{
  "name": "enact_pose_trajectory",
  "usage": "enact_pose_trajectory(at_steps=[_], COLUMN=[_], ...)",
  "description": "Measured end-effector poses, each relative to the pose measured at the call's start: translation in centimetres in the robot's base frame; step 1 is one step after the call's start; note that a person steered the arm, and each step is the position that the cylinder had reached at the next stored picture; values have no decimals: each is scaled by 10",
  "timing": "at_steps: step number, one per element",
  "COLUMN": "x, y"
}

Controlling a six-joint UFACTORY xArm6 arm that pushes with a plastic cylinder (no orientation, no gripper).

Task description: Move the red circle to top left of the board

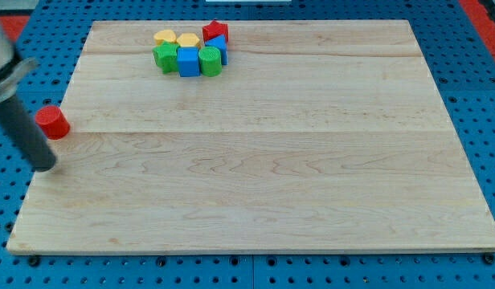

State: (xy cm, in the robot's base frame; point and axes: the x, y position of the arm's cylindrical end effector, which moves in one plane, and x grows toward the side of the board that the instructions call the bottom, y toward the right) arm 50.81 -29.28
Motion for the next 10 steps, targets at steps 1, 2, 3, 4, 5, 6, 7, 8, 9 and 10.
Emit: enact_pose_trajectory(at_steps=[1,2,3,4,5,6,7,8,9,10], x=[-29,-91,-137,-121,-120,-128,-171,-216,-258,-258], y=[-11,-4,26,39,64,85,85,85,85,48])
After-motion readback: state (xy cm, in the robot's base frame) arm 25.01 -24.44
